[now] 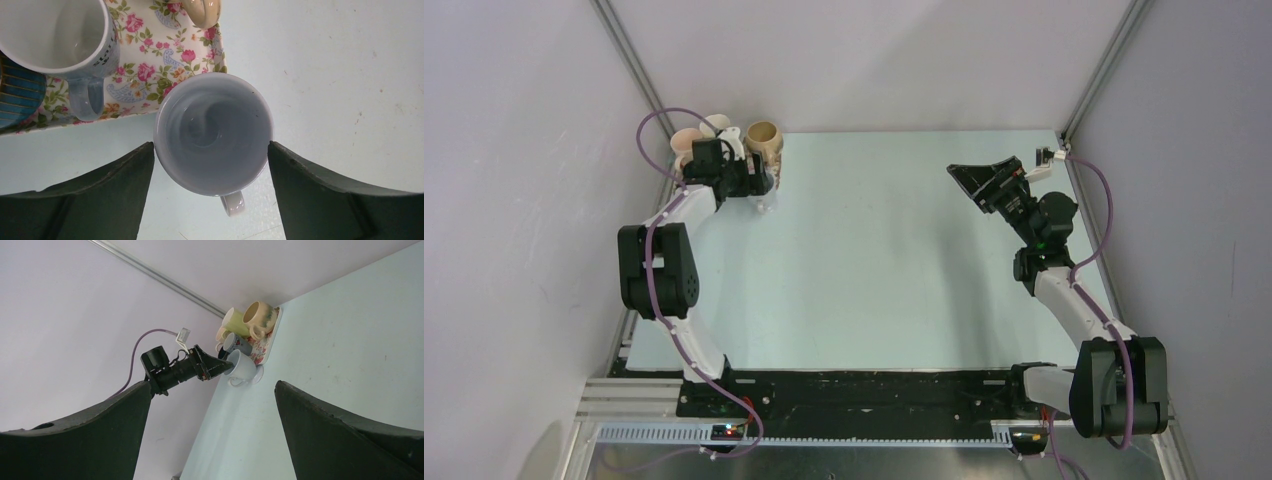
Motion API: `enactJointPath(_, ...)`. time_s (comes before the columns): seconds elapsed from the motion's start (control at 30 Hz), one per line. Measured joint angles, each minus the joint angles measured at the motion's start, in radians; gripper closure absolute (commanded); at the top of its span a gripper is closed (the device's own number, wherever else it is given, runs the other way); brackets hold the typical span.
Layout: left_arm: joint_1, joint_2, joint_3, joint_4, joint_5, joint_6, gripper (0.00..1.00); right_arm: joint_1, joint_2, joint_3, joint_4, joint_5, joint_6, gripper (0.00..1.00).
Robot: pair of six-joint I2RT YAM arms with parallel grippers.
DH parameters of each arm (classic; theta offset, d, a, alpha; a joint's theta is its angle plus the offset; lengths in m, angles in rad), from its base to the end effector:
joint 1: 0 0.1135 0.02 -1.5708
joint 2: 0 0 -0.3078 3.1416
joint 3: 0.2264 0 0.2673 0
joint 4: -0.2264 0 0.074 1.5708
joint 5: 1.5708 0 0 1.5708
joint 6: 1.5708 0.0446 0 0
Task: Turn the mug right side up
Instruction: Place the cup on the tray.
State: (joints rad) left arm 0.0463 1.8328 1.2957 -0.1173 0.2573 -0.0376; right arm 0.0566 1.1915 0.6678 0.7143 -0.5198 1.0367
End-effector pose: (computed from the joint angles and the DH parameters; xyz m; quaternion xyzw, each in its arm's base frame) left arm 0.4472 0.0094 0.2578 0.0194 0.8910 -0.1132 0.4392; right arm 0.2706 0.0375 0.3425 0.1147 0.6361 0.5272 0.5516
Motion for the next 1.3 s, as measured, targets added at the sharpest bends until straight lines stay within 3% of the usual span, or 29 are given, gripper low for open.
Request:
enactJointPath(0.2,0.000,0.000,0.000,0.001,0.000,-0.008,0.01,0.000,0.003,0.000,0.000,0.000,0.000,0.01)
enactJointPath(1.3,0.000,-0.008,-0.003,0.002,-0.009,-0.014,0.00,0.000,0.008,0.000,0.000,0.000,-0.002,0.01)
